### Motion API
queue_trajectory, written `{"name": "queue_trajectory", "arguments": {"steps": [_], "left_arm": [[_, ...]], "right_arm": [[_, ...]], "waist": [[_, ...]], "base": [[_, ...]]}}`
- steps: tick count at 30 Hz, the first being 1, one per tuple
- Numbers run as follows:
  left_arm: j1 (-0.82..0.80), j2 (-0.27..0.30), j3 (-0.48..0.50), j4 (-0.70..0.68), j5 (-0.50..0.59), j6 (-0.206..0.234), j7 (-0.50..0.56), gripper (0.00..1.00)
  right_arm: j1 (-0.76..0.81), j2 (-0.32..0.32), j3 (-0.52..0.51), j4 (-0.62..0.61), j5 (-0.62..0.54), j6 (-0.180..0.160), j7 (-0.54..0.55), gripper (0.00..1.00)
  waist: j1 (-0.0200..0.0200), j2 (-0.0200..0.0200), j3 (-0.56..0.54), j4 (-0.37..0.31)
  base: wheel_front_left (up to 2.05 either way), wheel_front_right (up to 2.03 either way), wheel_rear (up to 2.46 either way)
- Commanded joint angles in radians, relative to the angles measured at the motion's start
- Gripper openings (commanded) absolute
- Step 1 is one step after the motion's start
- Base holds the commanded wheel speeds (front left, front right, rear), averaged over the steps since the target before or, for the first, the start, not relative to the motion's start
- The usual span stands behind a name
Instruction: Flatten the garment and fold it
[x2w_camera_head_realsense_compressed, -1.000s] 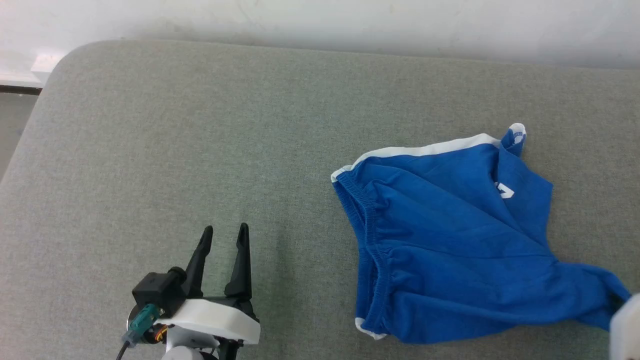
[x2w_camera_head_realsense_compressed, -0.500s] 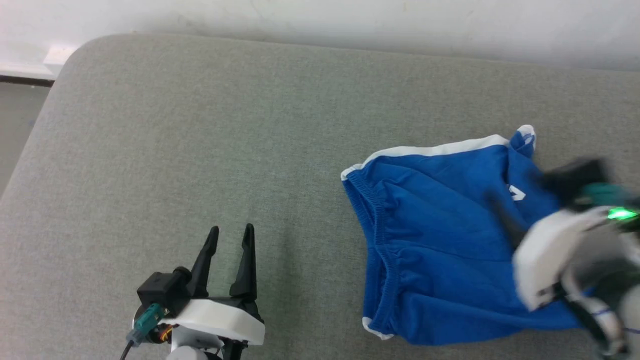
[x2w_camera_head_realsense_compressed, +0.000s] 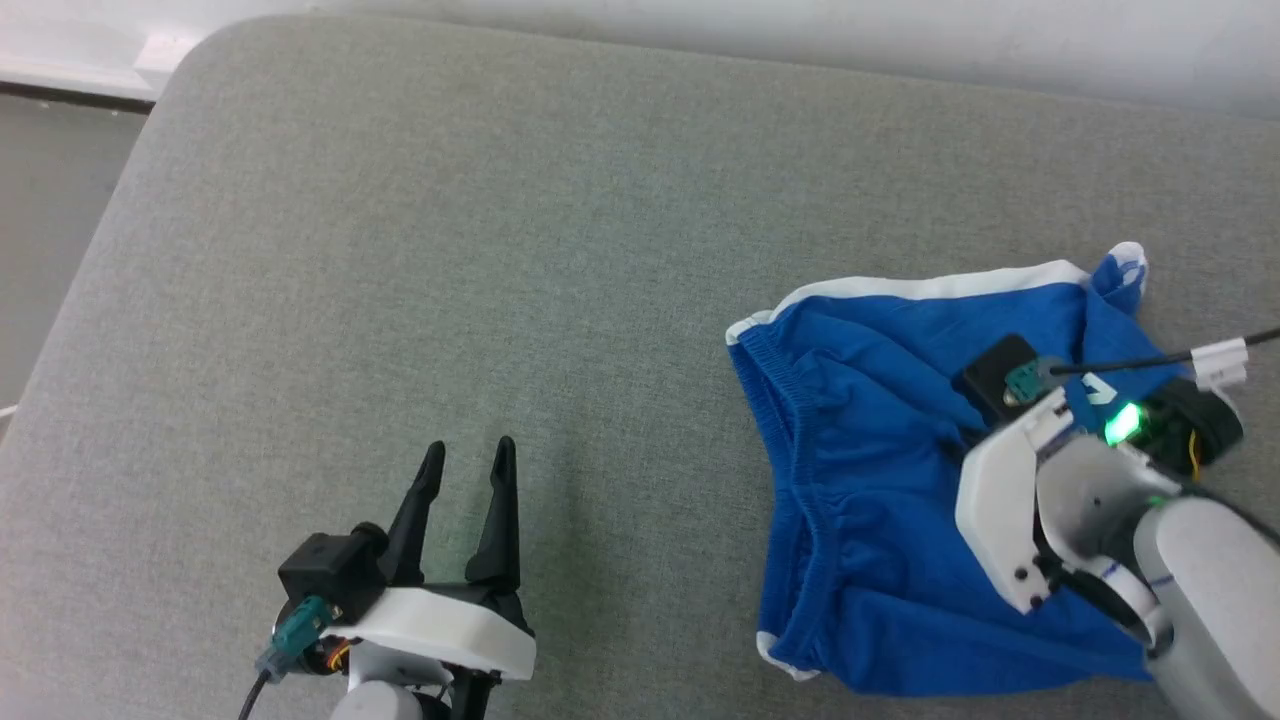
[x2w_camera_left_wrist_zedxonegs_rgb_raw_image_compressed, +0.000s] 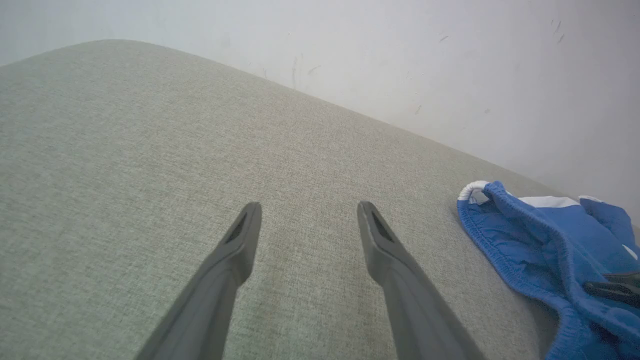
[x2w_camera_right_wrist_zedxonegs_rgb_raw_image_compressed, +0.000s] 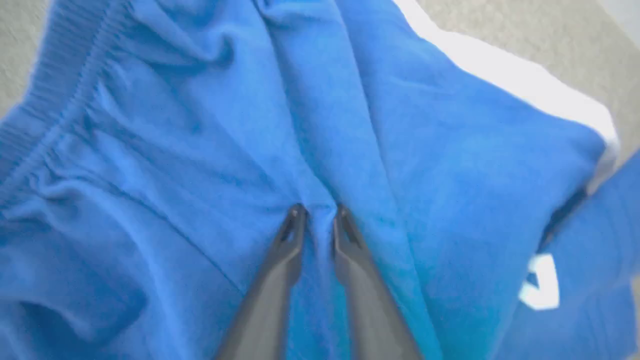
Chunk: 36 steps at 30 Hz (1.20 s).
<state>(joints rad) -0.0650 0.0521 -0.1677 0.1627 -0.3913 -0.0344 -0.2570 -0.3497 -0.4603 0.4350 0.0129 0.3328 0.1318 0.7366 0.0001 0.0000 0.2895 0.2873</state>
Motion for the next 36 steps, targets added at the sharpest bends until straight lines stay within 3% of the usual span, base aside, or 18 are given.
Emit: {"name": "queue_trajectory", "arguments": {"steps": [1, 11, 18, 19, 20, 21, 24, 28, 32, 36], "left_arm": [[-0.018, -0.001, -0.001, 0.001, -0.009, -0.004, -0.005, 1.0], [-0.055, -0.002, -0.031, 0.006, -0.03, -0.006, -0.005, 1.0], [-0.077, -0.002, -0.055, 0.02, -0.046, -0.008, -0.005, 1.0], [-0.079, -0.002, -0.057, 0.021, -0.048, -0.008, -0.005, 1.0], [-0.08, -0.002, -0.06, 0.024, -0.049, -0.007, -0.005, 1.0], [-0.082, -0.002, -0.063, 0.026, -0.051, -0.006, -0.005, 1.0], [-0.082, -0.002, -0.069, 0.032, -0.054, -0.003, -0.005, 1.0], [-0.067, -0.002, -0.066, 0.04, -0.045, 0.002, -0.005, 1.0], [-0.04, -0.002, -0.057, 0.046, -0.035, 0.002, -0.005, 1.0], [-0.017, -0.002, -0.055, 0.042, -0.032, 0.005, -0.005, 1.0]], "right_arm": [[-0.051, -0.012, 0.023, 0.012, -0.002, -0.001, -0.04, 0.0], [-0.335, -0.012, 0.138, 0.11, -0.021, -0.001, -0.174, 0.0], [-0.489, 0.067, 0.195, 0.387, -0.088, -0.001, -0.347, 0.0], [-0.497, 0.082, 0.196, 0.435, -0.097, -0.001, -0.368, 0.19], [-0.5, 0.096, 0.205, 0.48, -0.103, -0.001, -0.383, 0.55], [-0.504, 0.108, 0.213, 0.519, -0.106, -0.001, -0.399, 1.0], [-0.514, 0.144, 0.226, 0.585, -0.094, -0.001, -0.459, 1.0], [-0.516, 0.164, 0.261, 0.567, -0.034, -0.001, -0.497, 1.0], [-0.464, 0.128, 0.307, 0.448, 0.094, -0.001, -0.414, 1.0], [-0.367, 0.028, 0.322, 0.274, 0.195, -0.001, -0.252, 1.0]], "waist": [[-0.0001, 0.0, 0.014, 0.009], [-0.0001, 0.0, 0.049, 0.033], [-0.0001, 0.0, 0.076, 0.056], [-0.0001, 0.0, 0.078, 0.058], [-0.0001, 0.0, 0.078, 0.059], [-0.0001, 0.0, 0.077, 0.06], [-0.0001, 0.0, 0.066, 0.055], [-0.0001, 0.0, 0.028, 0.036], [-0.0001, 0.0, -0.021, 0.015], [-0.0001, 0.0, -0.05, 0.002]], "base": [[0.0, 0.0, 0.0], [0.0, 0.0, 0.0], [0.0, 0.0, 0.0], [0.0, 0.0, 0.0], [0.0, 0.0, 0.0], [0.0, 0.0, 0.0], [0.0, 0.0, 0.0], [0.0, 0.0, 0.0], [0.0, 0.0, 0.0], [0.0, 0.0, 0.0]]}}
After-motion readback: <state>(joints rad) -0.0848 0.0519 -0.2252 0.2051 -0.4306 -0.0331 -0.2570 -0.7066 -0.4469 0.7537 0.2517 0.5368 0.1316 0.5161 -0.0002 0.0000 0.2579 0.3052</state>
